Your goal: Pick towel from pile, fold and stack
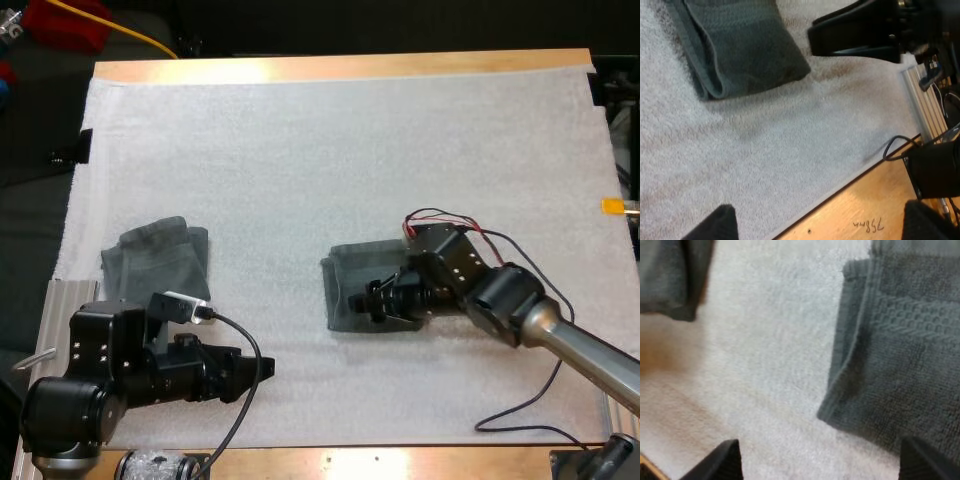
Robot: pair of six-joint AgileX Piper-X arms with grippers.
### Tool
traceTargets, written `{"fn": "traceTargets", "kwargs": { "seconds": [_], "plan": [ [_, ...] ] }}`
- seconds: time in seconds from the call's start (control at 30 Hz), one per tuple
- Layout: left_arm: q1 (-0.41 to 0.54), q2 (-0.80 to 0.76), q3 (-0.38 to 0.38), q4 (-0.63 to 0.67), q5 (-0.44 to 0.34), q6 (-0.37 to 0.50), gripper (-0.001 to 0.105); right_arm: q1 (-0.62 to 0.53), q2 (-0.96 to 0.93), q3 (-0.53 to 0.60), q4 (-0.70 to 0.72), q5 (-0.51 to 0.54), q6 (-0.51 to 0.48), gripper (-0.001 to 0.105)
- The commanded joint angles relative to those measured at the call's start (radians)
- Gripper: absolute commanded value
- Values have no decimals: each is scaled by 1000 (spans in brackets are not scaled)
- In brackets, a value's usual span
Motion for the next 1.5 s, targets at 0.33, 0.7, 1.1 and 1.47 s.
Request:
{"fn": "traceTargets", "kwargs": {
  "seconds": [0.33,0.7,1.1,1.47],
  "plan": [
    [0,-4,-1,-75,13,9,65,1,-163,-6,108,58,-23,63],
    [0,18,-1,-264,4,-51,71,1,-192,-6,155,58,-45,63],
    [-4,297,-1,-353,29,-115,71,1,-192,-6,172,58,-58,63],
    [-5,549,-1,-443,38,-148,71,1,-192,-6,172,58,-58,63]
  ]
}}
